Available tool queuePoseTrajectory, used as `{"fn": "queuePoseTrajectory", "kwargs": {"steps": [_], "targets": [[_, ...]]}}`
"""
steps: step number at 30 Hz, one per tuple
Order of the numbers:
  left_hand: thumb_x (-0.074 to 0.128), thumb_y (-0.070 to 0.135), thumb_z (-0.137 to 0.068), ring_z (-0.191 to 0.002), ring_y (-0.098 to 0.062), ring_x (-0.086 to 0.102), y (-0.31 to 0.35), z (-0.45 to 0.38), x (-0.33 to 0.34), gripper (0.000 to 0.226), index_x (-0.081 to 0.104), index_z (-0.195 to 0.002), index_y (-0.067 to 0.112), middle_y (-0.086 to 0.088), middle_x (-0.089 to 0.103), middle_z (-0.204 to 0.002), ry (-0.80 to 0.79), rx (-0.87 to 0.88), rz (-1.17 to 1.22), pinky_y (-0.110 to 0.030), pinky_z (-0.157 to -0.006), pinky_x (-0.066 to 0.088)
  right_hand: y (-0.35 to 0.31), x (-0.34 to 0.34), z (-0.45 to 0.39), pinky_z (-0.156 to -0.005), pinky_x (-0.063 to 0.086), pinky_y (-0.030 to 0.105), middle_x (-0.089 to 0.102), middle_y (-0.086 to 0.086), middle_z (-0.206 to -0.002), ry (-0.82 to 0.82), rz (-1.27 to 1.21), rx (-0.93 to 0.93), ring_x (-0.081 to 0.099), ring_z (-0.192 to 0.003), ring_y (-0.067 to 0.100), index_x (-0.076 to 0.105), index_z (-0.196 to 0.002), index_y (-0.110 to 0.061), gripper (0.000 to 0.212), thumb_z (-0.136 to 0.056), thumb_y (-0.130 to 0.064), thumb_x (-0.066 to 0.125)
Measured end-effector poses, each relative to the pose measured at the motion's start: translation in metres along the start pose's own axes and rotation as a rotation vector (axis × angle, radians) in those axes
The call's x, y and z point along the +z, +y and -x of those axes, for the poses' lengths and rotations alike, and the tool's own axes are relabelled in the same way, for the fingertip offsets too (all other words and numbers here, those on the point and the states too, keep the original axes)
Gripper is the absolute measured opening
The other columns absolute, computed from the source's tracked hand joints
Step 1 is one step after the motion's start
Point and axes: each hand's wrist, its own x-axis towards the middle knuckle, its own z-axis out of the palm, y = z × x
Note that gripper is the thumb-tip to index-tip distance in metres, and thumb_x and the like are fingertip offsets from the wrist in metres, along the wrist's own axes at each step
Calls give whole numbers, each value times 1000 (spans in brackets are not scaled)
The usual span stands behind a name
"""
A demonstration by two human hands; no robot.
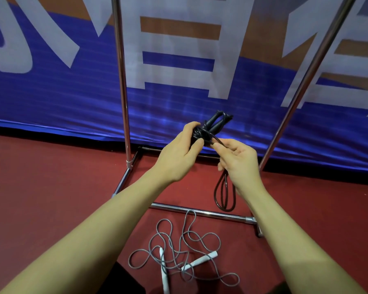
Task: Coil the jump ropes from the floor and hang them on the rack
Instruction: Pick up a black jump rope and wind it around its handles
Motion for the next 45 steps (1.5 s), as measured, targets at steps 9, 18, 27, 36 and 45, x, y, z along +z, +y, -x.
{"fn": "queuePoseTrajectory", "kwargs": {"steps": [9,18,27,36,45], "targets": [[63,69,-69,-46,-18,54,4,-10,2,57,69,-75,12,-2,64,-56,240,-361,360,-31,-51,44,3,0,-5,-45,43,21,67,-7,-67,-118,-149,76,32,-36,4,52,-113,-8,28,-88,3,60],[65,72,-64,-49,-18,33,6,-11,-4,76,73,-103,7,-14,52,-65,-190,-389,720,-18,-39,19,2,-10,-8,-47,39,19,61,7,-76,-228,-246,63,33,-39,5,62,-104,-15,25,-86,2,58],[48,66,-85,-56,-17,58,-1,-8,-6,64,61,-92,4,-6,63,-69,-133,-368,318,-29,-58,44,-3,-12,-3,-49,37,15,70,-17,-78,-318,60,0,39,-44,3,50,-117,-34,43,-92,0,54],[37,62,-92,-77,-21,58,8,-3,9,46,54,-82,19,3,61,-79,124,-379,285,-36,-76,46,2,0,-1,-50,39,18,65,-9,-104,-333,178,-28,49,-55,-3,39,-136,-30,48,-95,-6,52],[37,67,-89,-78,-30,64,5,-6,13,54,52,-67,20,3,59,-64,197,-385,190,-44,-82,51,9,-3,-7,-52,37,13,44,-15,-142,-229,95,-13,39,-54,7,9,-151,-31,87,-88,-7,64]]}}
